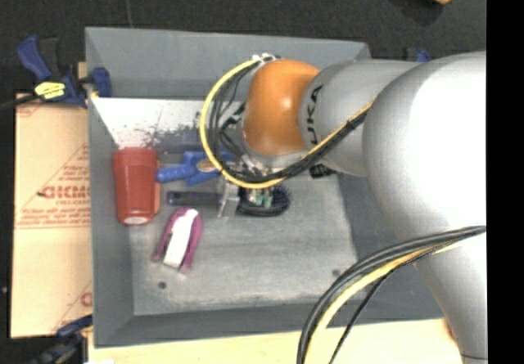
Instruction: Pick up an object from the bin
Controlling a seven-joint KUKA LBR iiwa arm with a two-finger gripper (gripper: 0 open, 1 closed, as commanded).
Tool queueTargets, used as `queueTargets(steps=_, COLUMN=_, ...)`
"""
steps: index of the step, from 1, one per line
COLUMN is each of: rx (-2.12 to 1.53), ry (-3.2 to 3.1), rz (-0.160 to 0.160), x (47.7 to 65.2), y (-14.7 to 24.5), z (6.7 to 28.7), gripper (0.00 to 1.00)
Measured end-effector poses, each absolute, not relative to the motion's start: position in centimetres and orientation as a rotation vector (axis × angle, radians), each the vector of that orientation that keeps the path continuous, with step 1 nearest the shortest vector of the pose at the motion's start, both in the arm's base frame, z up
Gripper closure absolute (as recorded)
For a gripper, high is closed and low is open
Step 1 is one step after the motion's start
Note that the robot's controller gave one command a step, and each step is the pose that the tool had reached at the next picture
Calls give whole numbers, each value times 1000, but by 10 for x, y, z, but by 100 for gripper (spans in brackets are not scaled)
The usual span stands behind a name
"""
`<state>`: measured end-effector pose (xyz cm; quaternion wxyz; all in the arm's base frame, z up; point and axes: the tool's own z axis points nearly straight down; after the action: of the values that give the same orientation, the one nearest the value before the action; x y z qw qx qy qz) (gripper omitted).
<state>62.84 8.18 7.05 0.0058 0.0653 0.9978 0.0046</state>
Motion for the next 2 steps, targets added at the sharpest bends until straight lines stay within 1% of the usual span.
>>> queueTargets(steps=1, rx=204, ry=3123, rz=14, x=628, y=82, z=71, gripper=100)
queueTargets(steps=2, rx=227, ry=3124, rz=14, x=626, y=74, z=161, gripper=100)
